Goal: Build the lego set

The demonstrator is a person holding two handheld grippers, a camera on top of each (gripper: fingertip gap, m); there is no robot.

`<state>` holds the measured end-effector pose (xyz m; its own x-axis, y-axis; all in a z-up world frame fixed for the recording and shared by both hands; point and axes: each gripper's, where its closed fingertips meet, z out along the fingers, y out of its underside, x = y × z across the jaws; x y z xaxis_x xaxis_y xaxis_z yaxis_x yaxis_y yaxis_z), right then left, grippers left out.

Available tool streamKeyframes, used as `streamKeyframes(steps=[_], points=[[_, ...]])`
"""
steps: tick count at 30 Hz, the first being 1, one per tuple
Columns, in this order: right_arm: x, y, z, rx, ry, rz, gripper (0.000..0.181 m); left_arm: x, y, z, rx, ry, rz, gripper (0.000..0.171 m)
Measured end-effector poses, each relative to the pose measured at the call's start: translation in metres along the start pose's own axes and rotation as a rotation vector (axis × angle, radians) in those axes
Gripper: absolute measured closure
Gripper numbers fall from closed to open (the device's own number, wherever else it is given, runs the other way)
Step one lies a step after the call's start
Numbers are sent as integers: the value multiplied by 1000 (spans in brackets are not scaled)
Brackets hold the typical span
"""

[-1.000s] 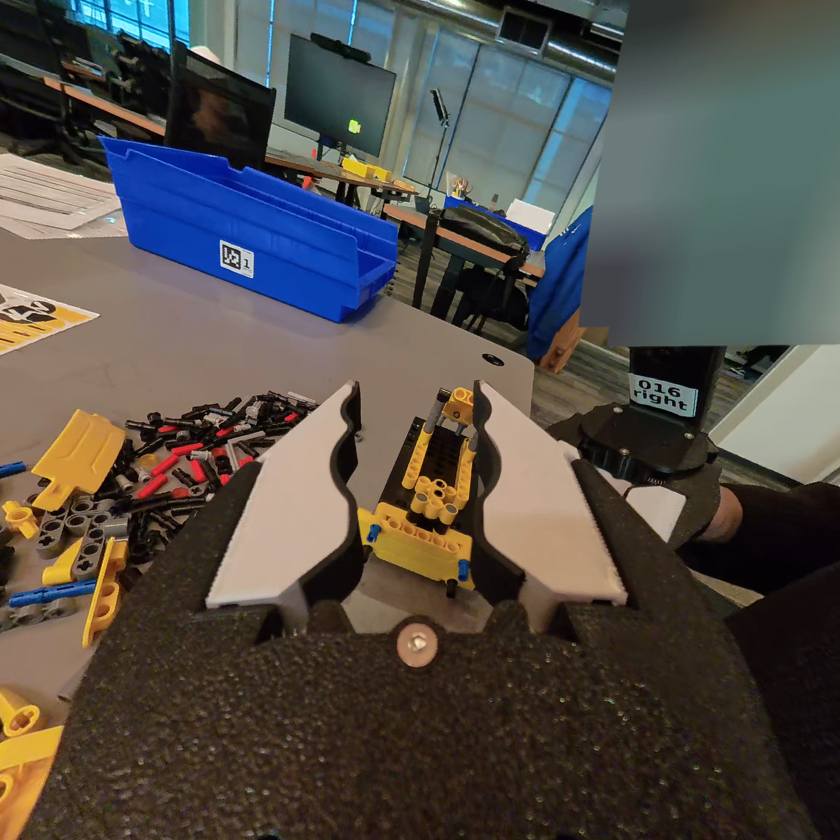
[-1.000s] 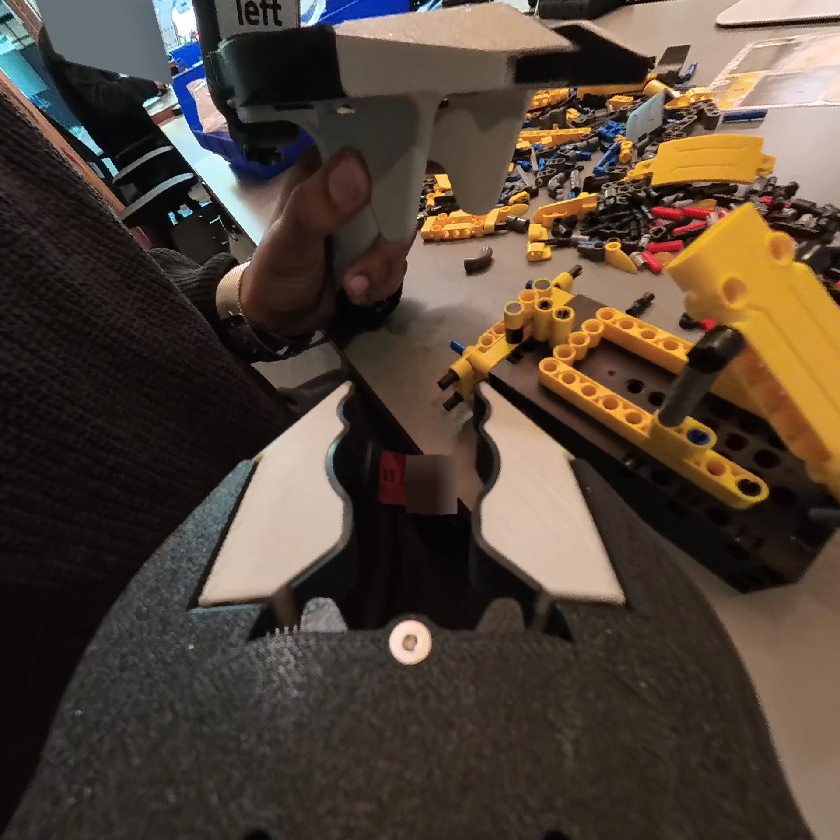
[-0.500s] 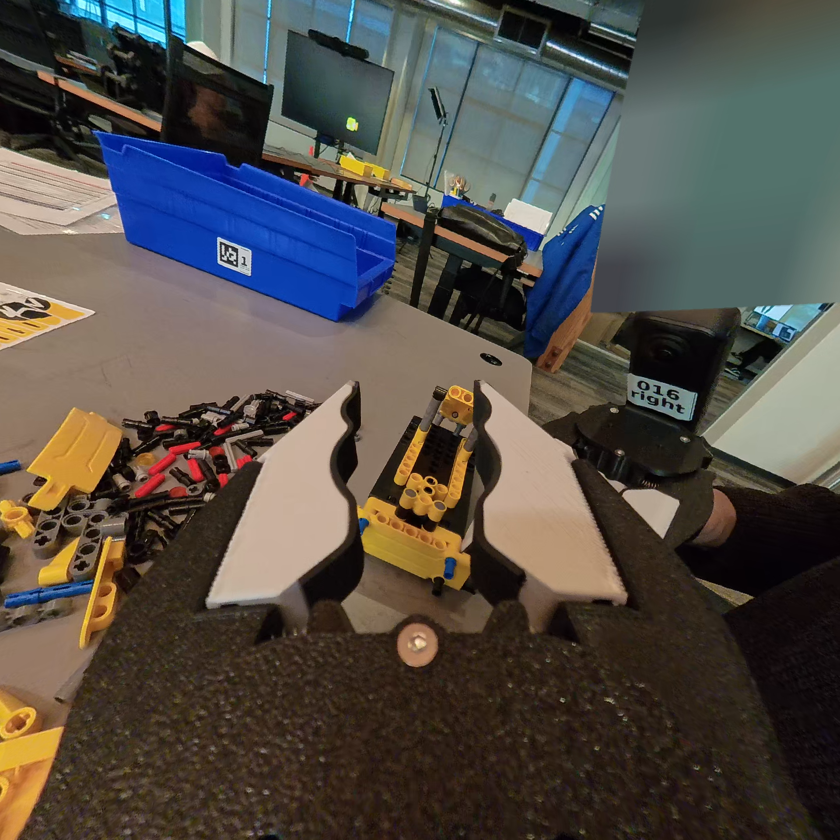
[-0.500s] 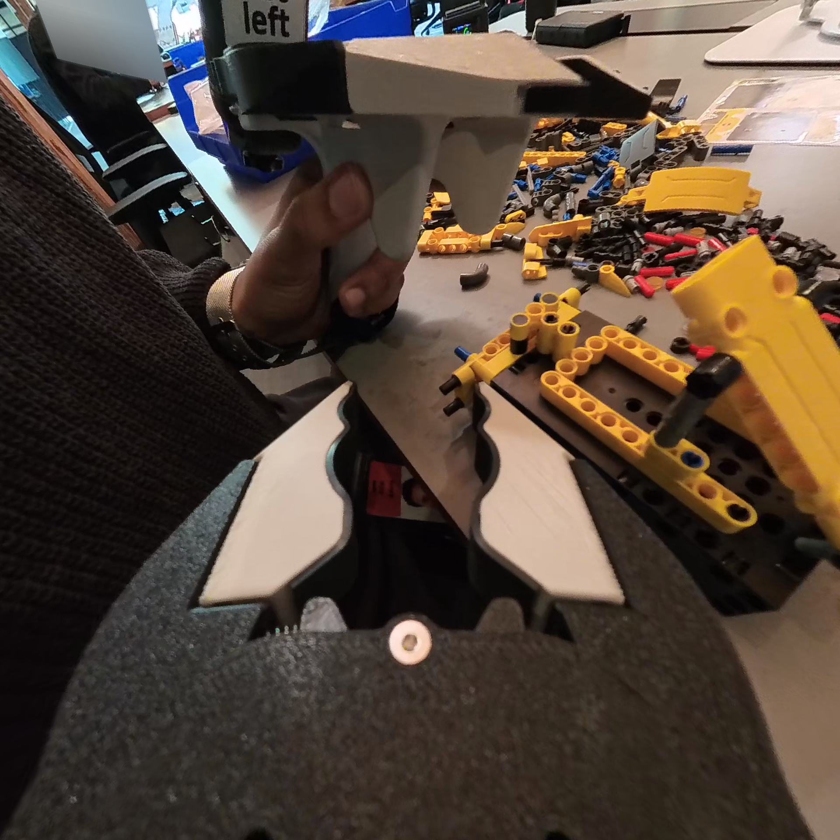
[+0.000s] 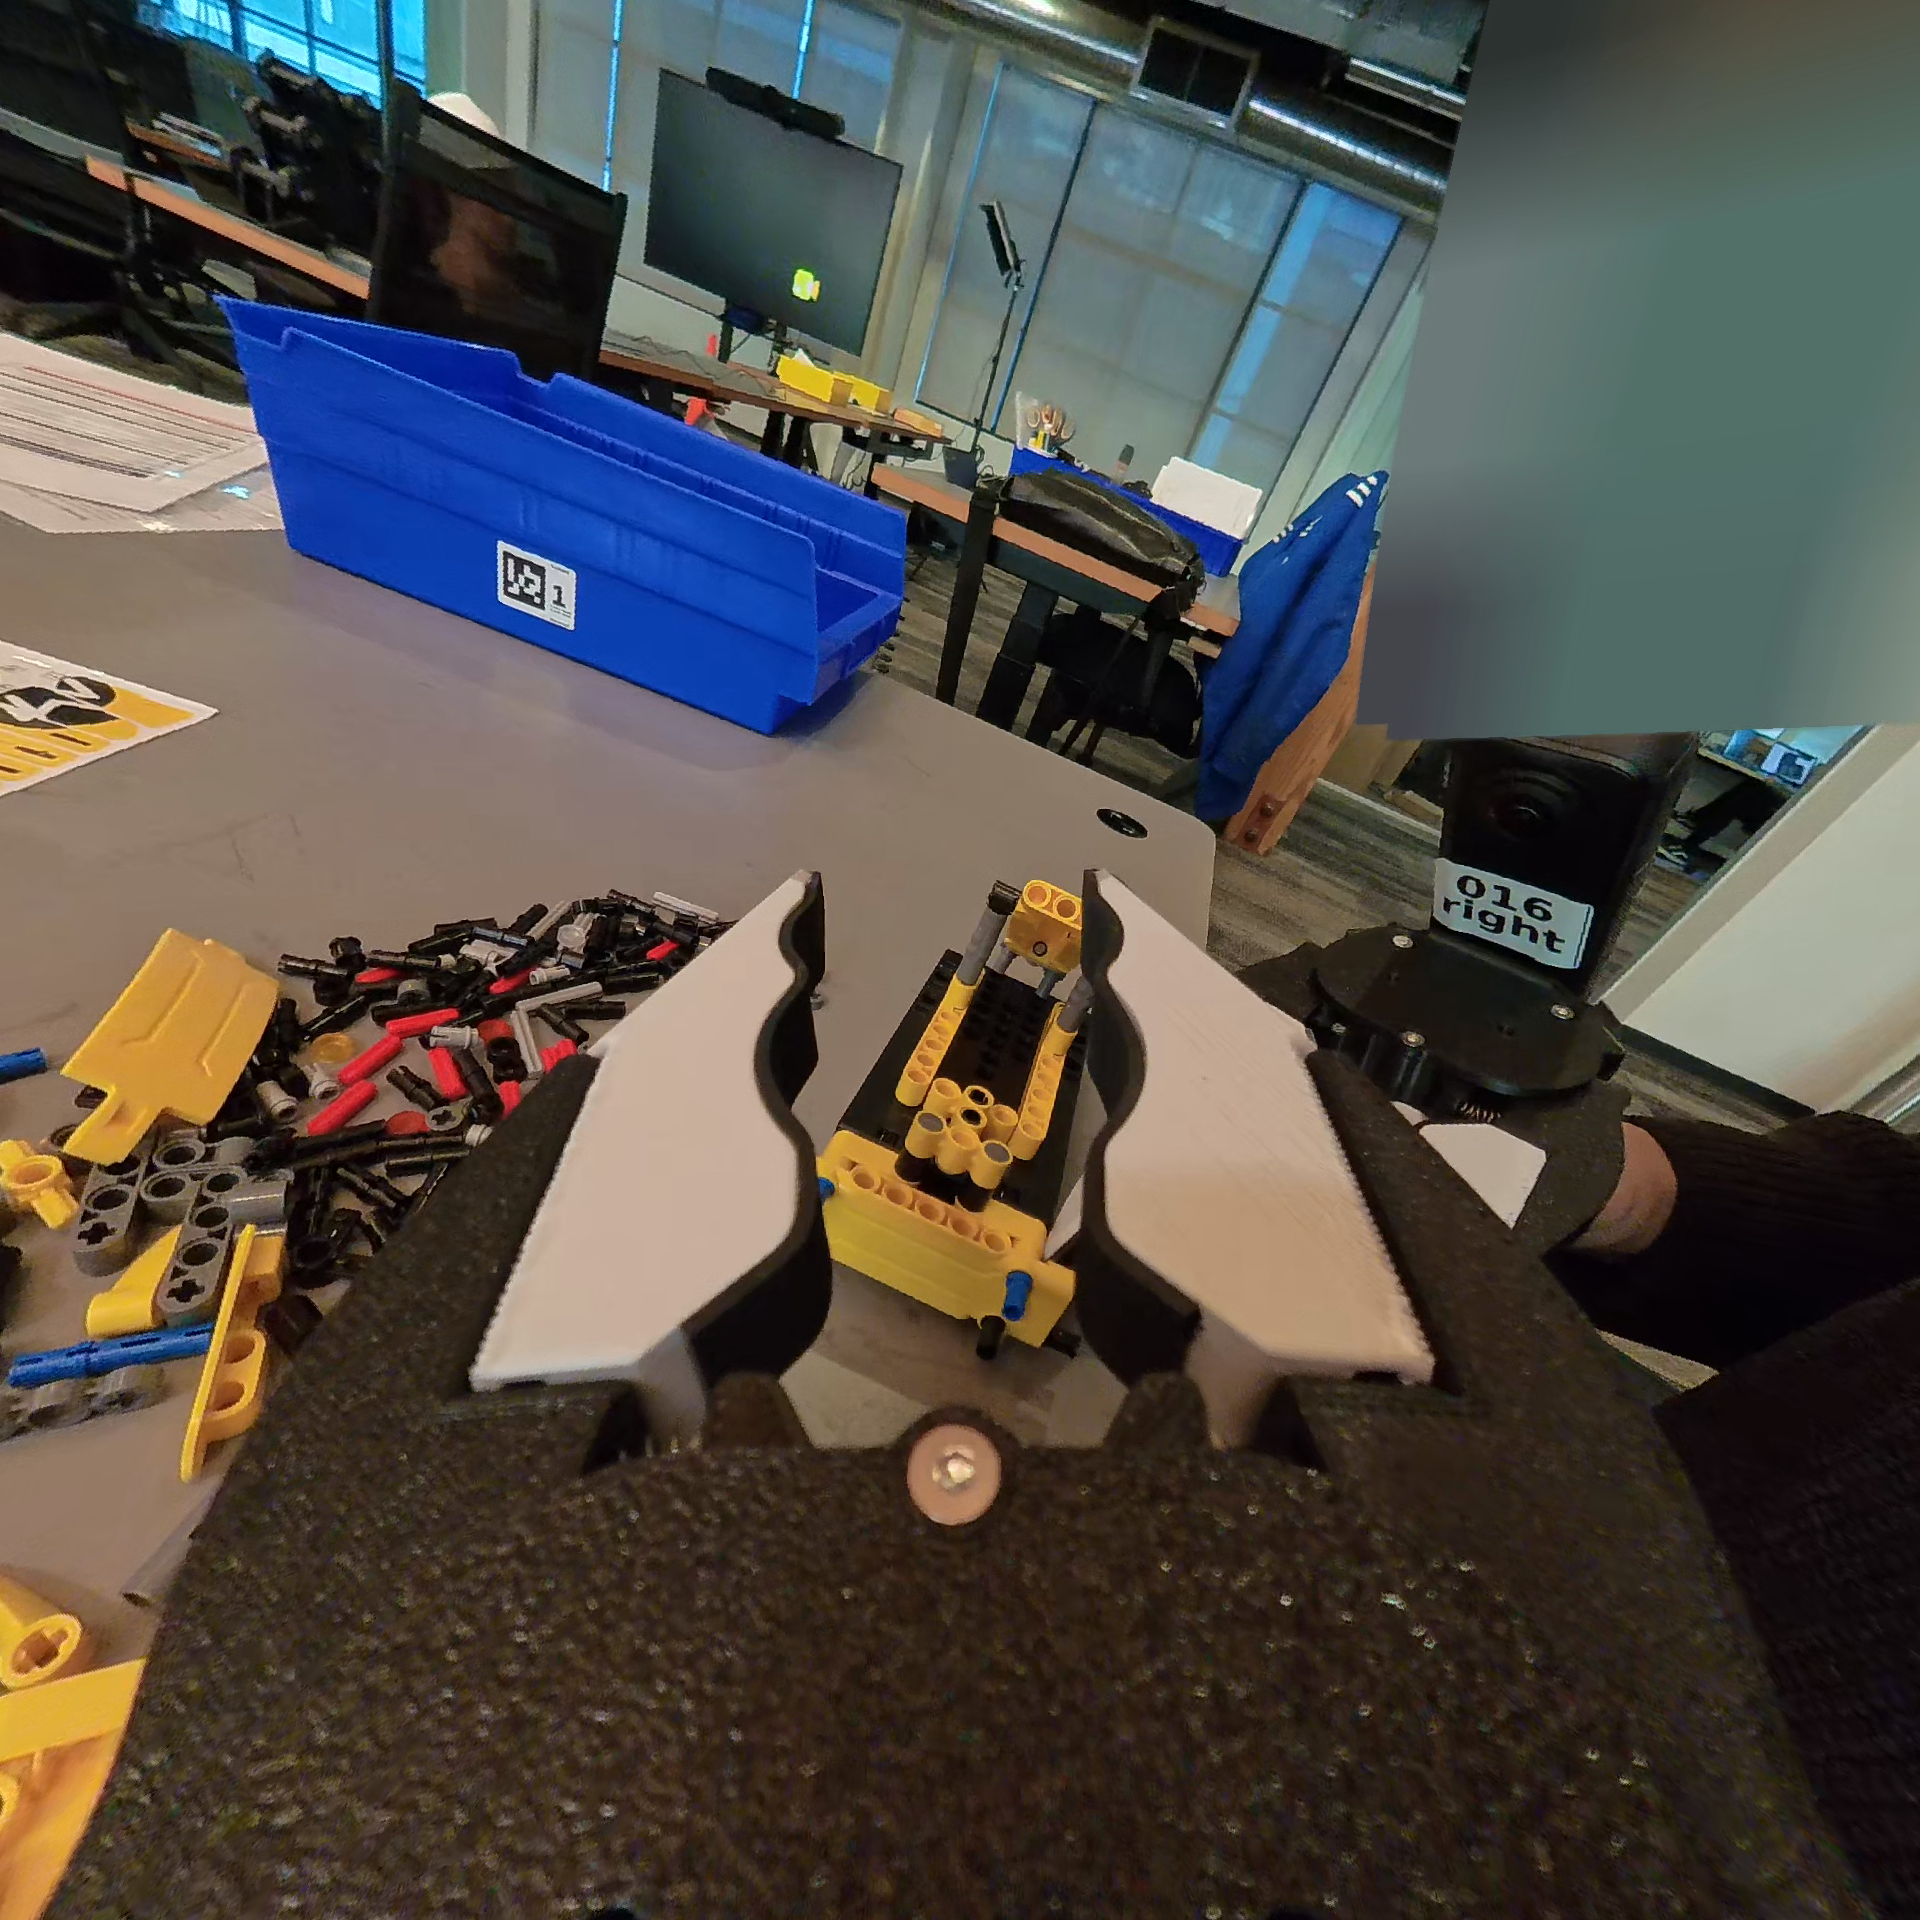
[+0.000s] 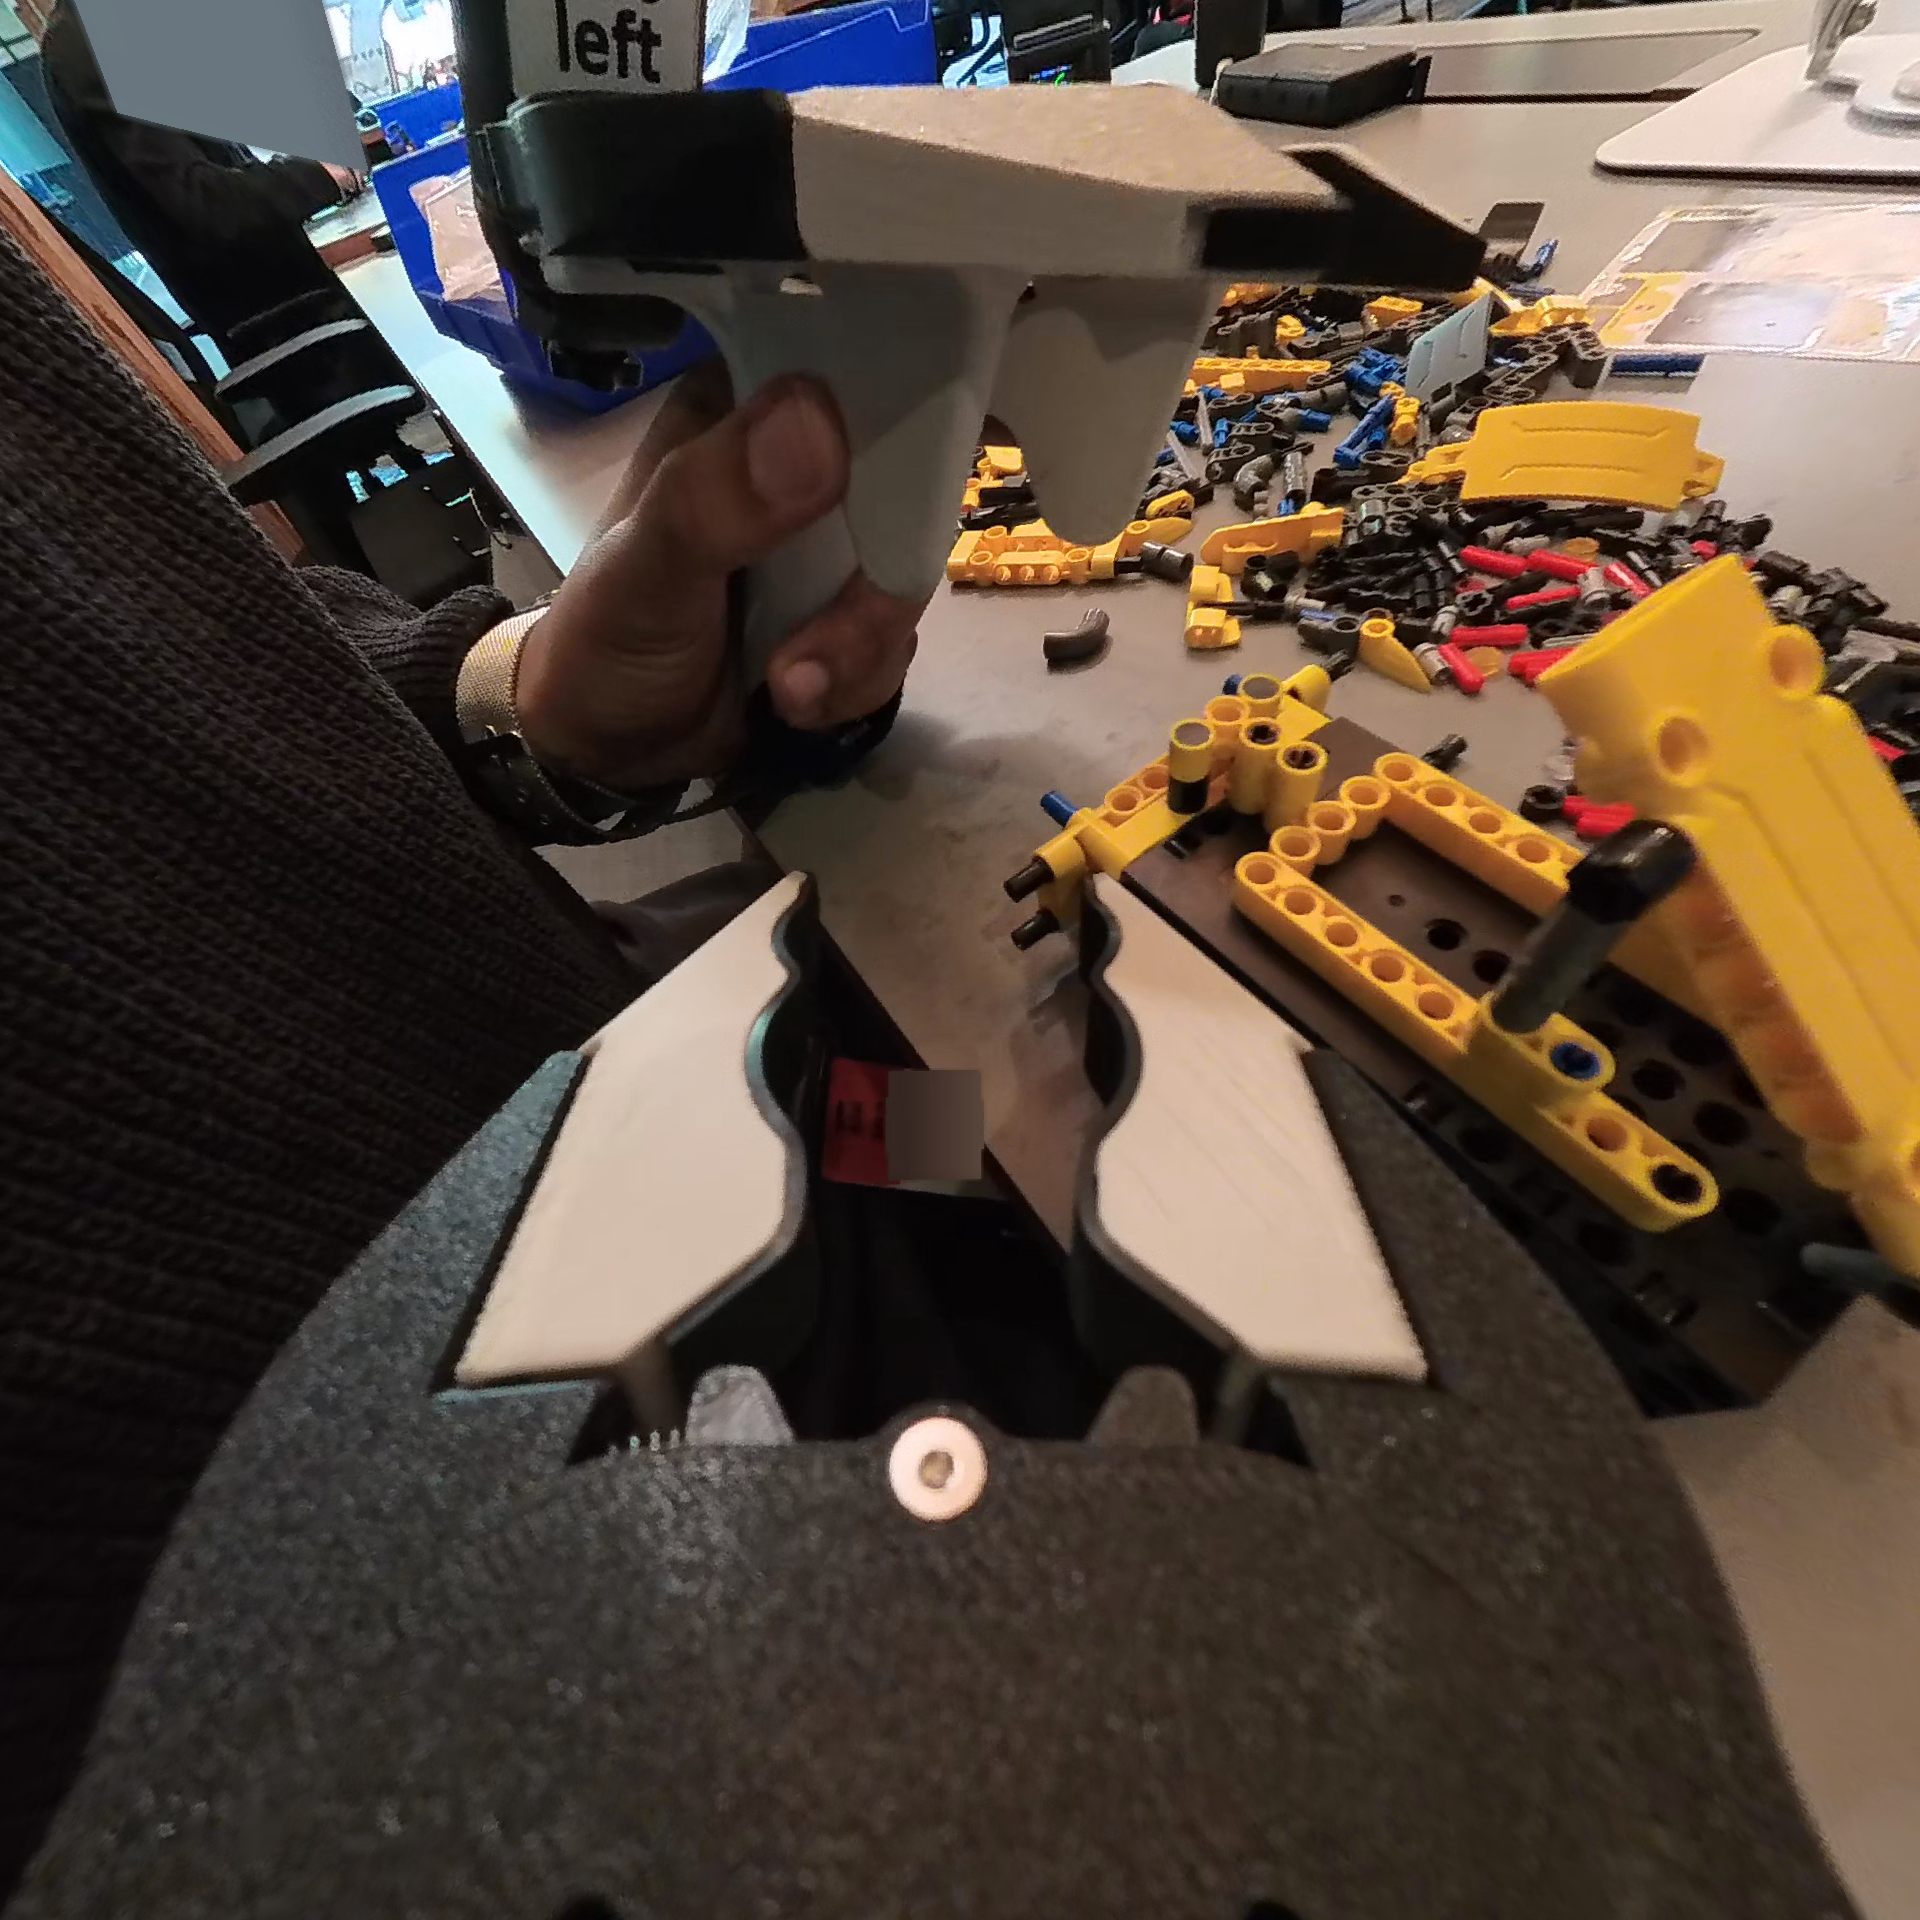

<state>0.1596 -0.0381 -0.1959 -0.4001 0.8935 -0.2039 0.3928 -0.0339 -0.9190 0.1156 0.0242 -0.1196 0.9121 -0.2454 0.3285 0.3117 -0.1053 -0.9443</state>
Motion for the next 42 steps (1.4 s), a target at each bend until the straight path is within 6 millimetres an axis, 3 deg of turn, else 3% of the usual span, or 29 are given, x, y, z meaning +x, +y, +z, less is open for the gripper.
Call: streamKeyframes(steps=[35,42], points=[[1,-1,0,8,7,-7,132,-2,-1,-1,13,-8,-9,123],[12,-12,-30,82,17,44,132,-4,-3,-2,25,-10,-30,123]])
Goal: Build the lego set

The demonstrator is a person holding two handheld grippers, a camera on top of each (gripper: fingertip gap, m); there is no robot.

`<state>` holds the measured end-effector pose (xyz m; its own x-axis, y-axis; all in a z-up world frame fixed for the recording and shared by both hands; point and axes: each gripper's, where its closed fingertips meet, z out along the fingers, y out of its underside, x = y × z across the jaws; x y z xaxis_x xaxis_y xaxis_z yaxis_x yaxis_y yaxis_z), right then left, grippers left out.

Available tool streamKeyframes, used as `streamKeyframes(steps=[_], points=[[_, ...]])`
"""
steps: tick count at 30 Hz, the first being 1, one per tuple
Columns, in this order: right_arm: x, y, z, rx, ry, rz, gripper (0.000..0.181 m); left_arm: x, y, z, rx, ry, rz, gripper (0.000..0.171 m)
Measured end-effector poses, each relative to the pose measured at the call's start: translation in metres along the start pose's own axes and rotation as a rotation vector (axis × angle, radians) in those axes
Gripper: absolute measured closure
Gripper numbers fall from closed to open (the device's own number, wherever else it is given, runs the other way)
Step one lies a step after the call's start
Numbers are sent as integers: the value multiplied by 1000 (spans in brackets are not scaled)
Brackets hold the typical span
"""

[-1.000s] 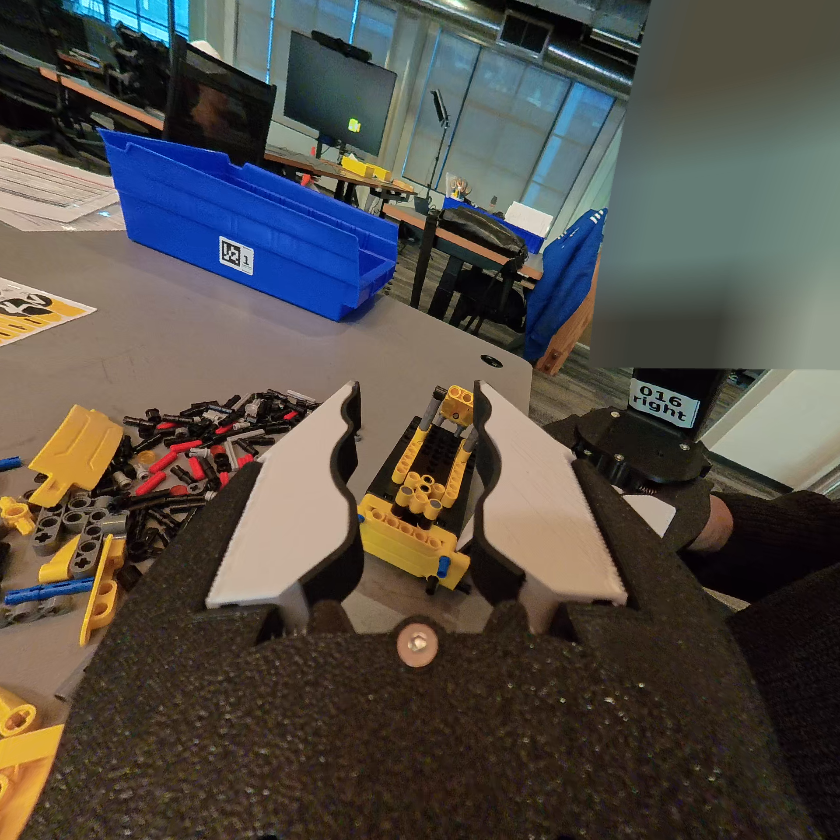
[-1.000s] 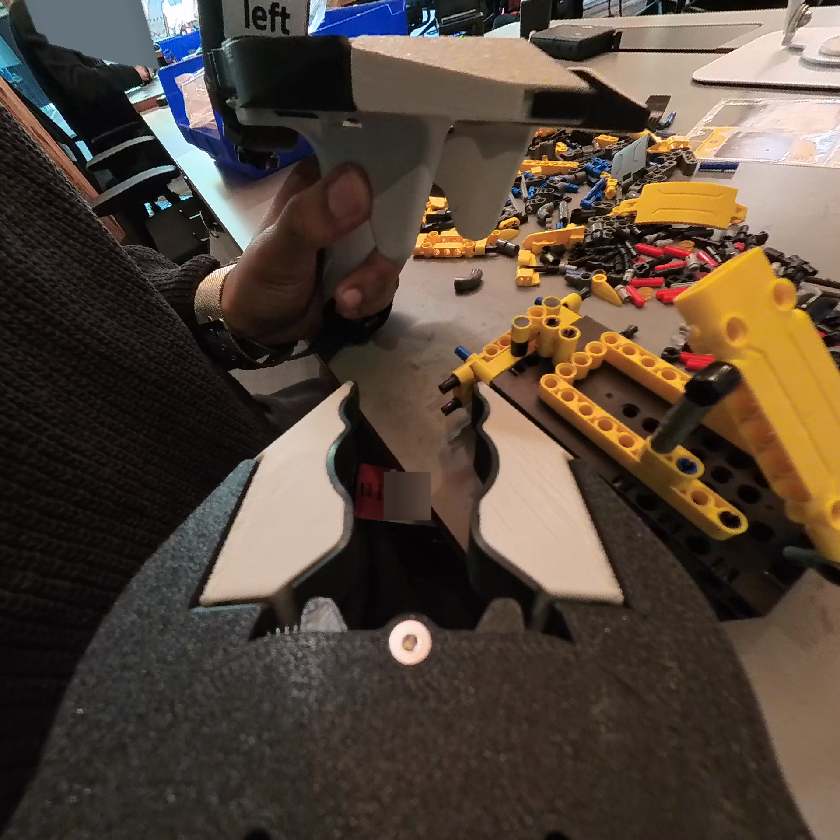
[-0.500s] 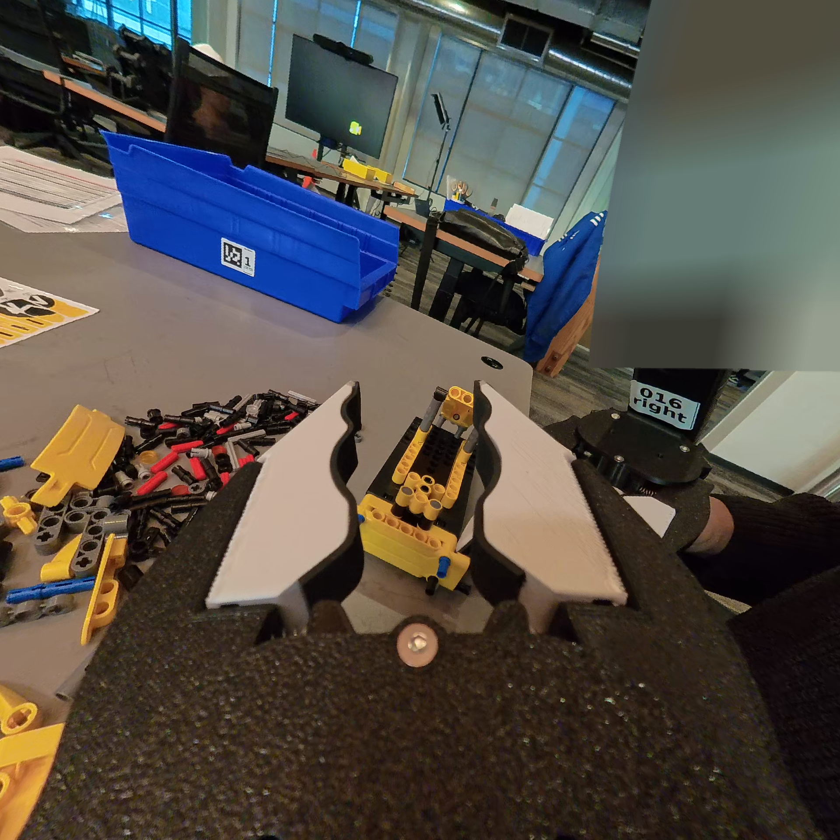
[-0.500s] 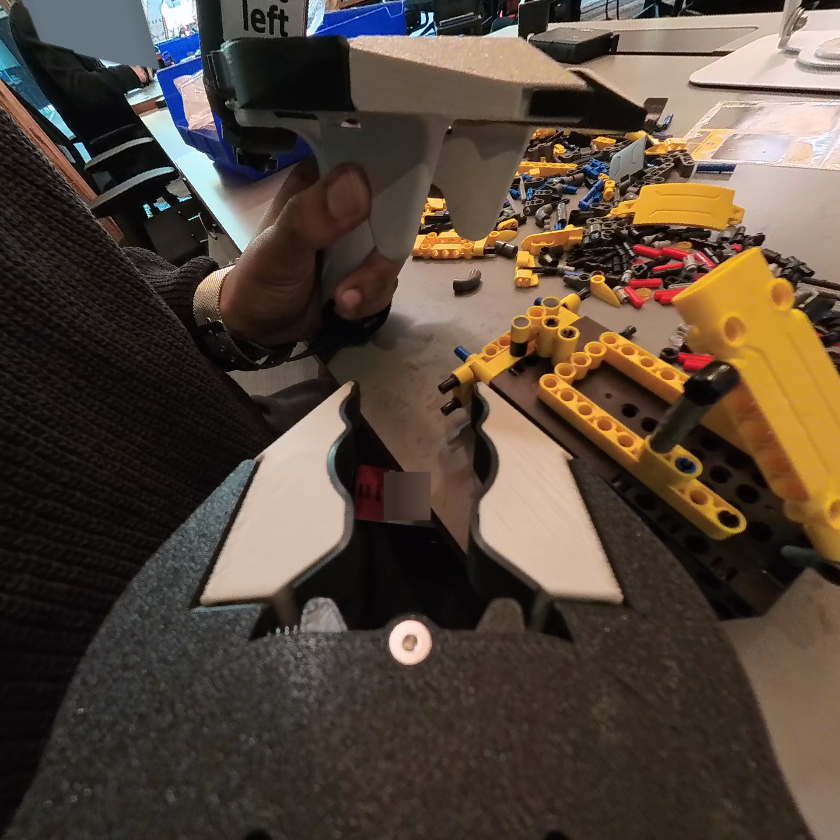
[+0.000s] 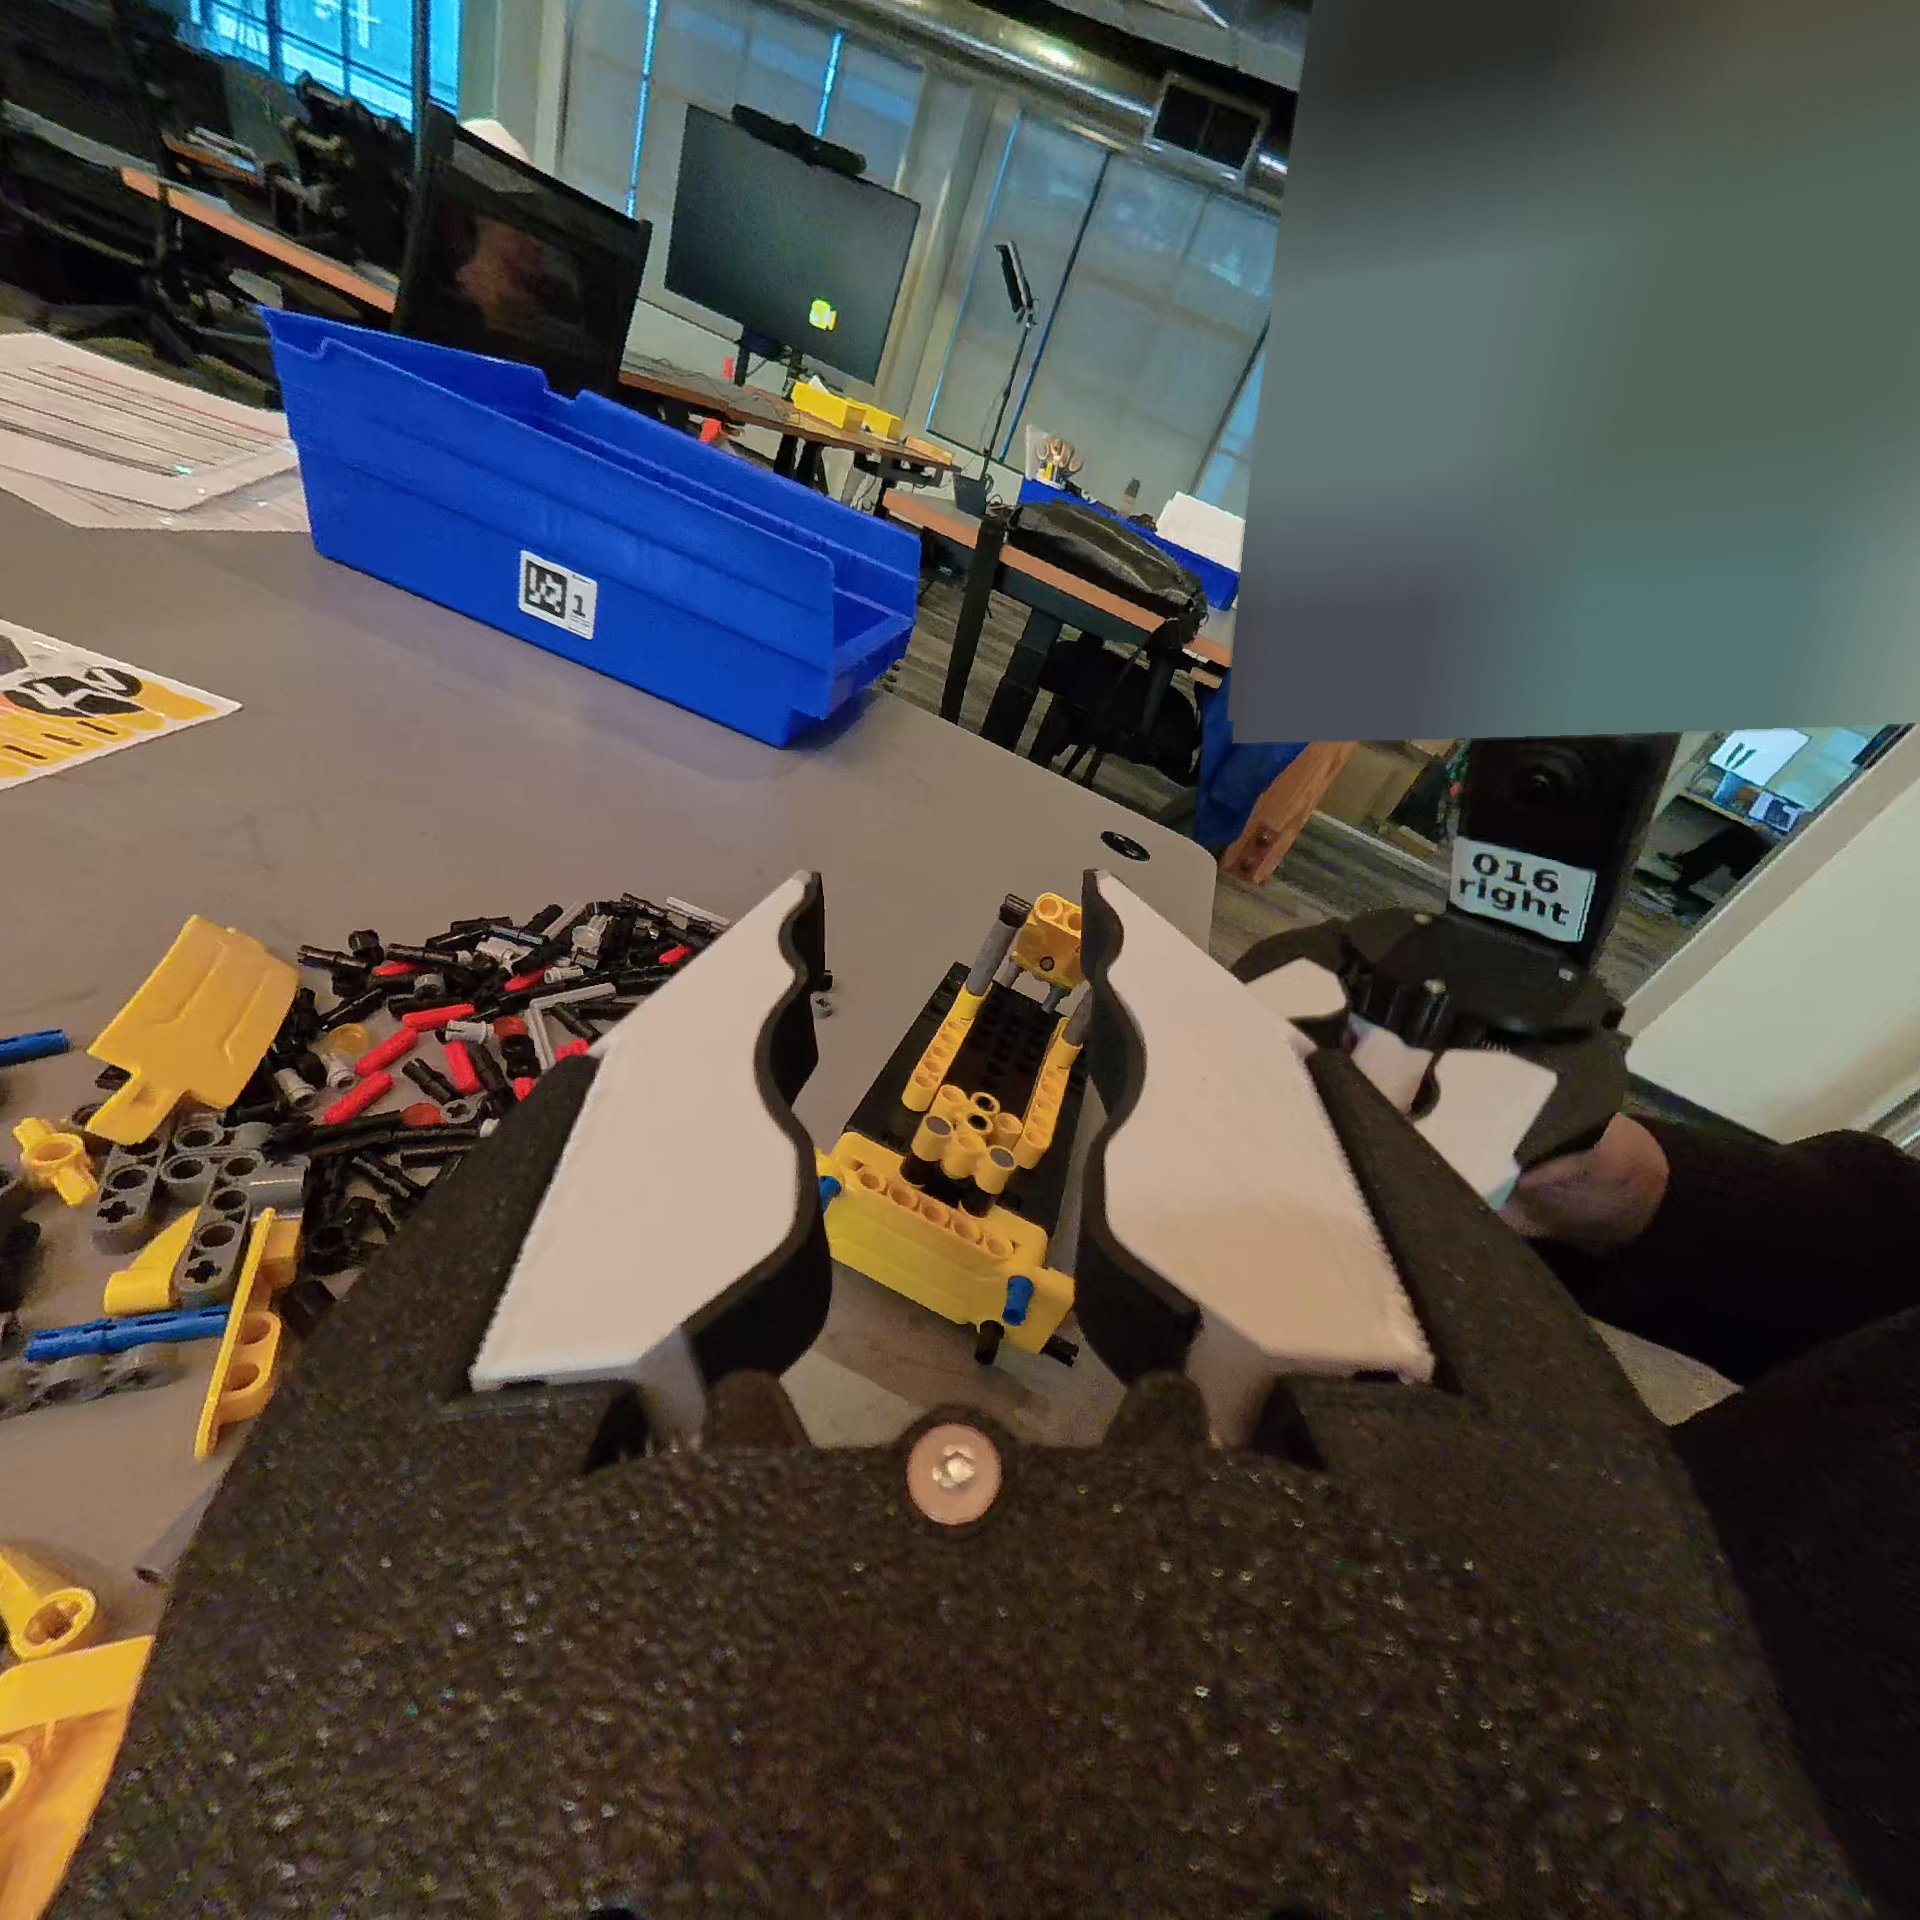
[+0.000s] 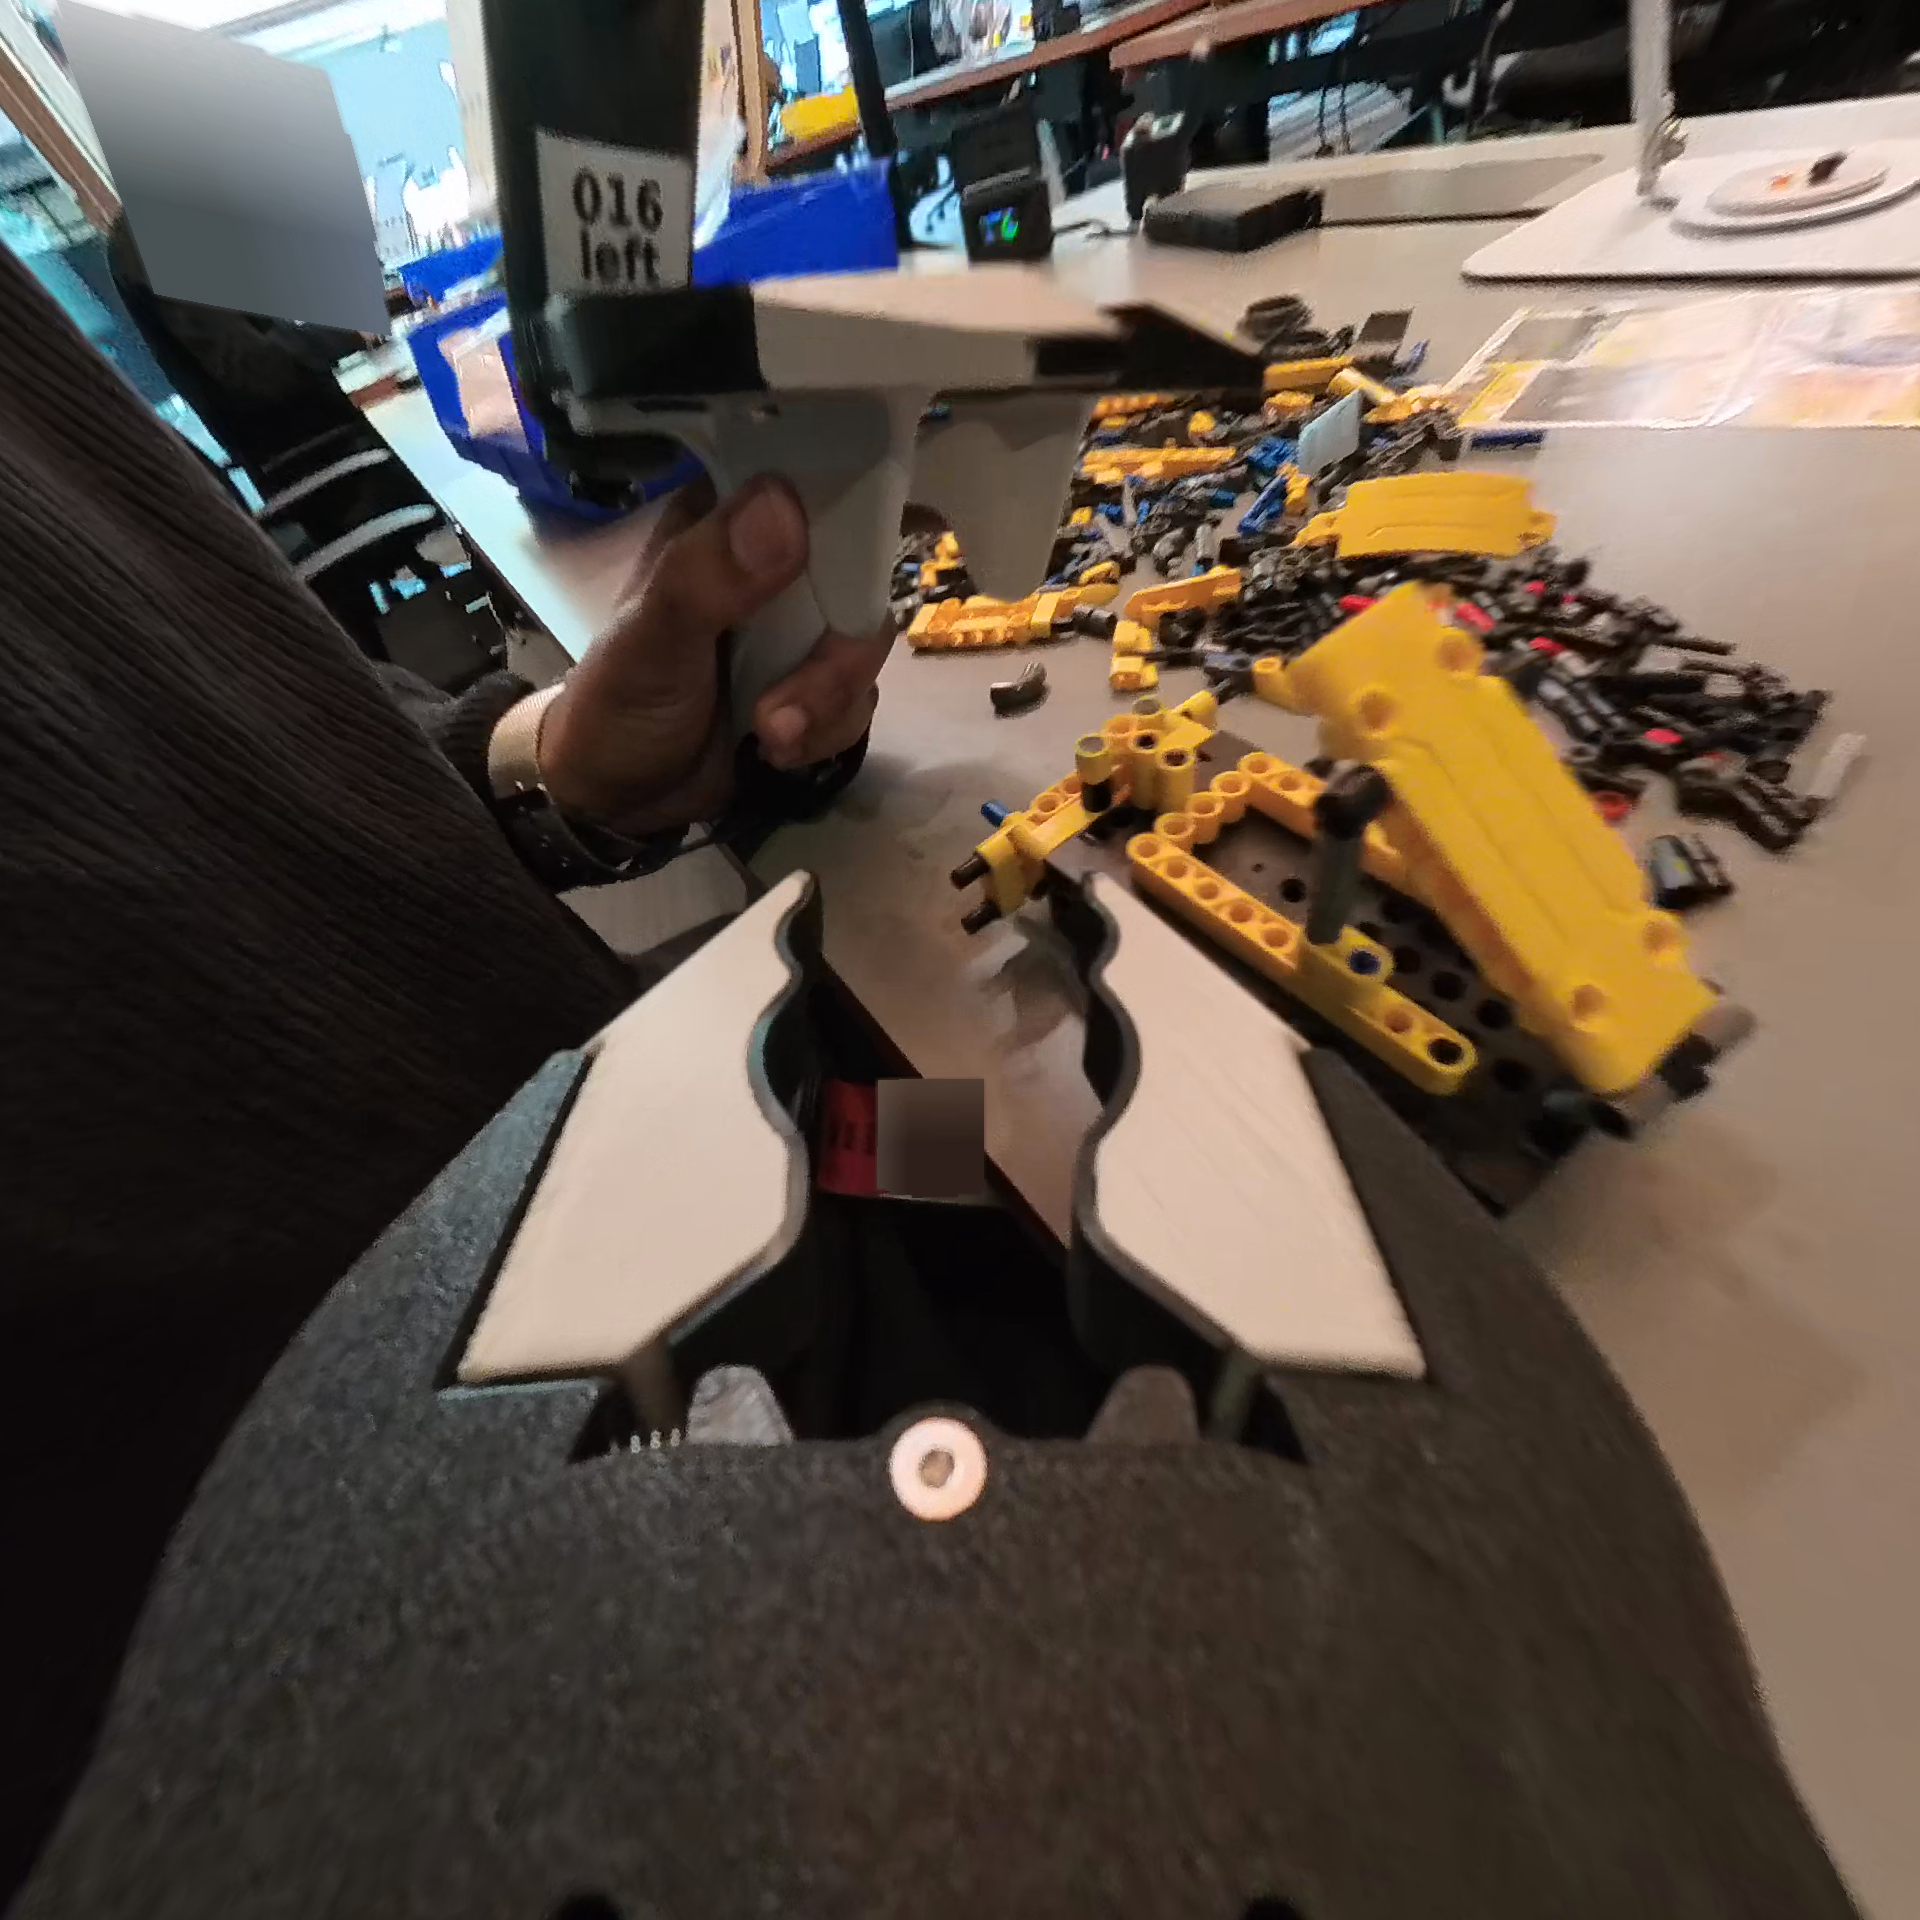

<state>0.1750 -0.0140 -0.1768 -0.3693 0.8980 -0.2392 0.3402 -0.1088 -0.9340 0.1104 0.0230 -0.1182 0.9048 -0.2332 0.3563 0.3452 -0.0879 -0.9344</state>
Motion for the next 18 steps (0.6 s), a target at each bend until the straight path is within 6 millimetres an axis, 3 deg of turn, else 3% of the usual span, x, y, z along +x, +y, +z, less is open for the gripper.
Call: streamKeyframes(steps=[10,14,18], points=[[39,-31,-43,88,128,40,133,-3,-3,-1,18,10,-33,123],[71,-27,-61,9,317,47,135,-4,-4,-2,29,21,-54,123],[77,-31,-70,-33,381,17,135,-5,-6,-4,49,38,-86,123]])
